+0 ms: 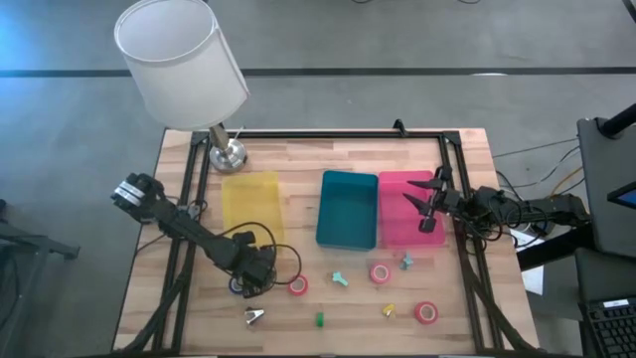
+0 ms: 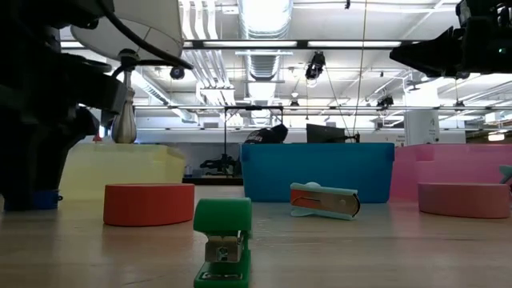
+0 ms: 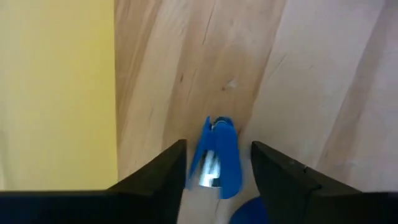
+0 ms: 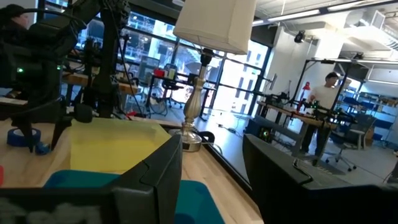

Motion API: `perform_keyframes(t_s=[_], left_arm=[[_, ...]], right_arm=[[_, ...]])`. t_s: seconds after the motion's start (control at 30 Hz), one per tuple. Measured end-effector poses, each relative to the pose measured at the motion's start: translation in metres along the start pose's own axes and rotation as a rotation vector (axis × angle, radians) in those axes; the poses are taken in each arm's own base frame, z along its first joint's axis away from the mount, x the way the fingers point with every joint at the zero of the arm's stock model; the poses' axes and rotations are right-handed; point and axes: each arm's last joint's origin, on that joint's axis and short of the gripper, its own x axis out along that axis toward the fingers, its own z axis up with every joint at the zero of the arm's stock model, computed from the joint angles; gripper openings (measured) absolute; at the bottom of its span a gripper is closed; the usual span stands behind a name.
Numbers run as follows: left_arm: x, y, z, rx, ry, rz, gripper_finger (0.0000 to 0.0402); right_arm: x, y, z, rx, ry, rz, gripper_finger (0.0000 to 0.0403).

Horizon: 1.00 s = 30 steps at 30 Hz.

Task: Pick and place Stapler, Stapler remover, tape
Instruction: Put the blue stapler into the yellow bin

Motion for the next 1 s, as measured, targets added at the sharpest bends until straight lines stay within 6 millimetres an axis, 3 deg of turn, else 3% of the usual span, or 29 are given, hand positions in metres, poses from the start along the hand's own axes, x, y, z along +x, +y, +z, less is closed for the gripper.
perform_keyframes(t_s=[0.3, 0.7, 1.0], left_arm=[[-0.001, 0.0, 0.0, -0.007, -0.005, -0.002, 0.0076], [-0.036, -0.019, 0.027, 0.059, -0.113, -0.051, 0.0083], [-0.079, -0.01, 0.039, 0.152, -0.156, 0.24, 0.0086]], right_arm=[[0.0, 0.0, 0.0, 0.0, 0.0, 0.0, 0.0166], [0.0, 0.0, 0.0, 0.0, 0.0, 0.0, 0.0166], [0.0, 0.0, 0.0, 0.0, 0.0, 0.0, 0.0166]])
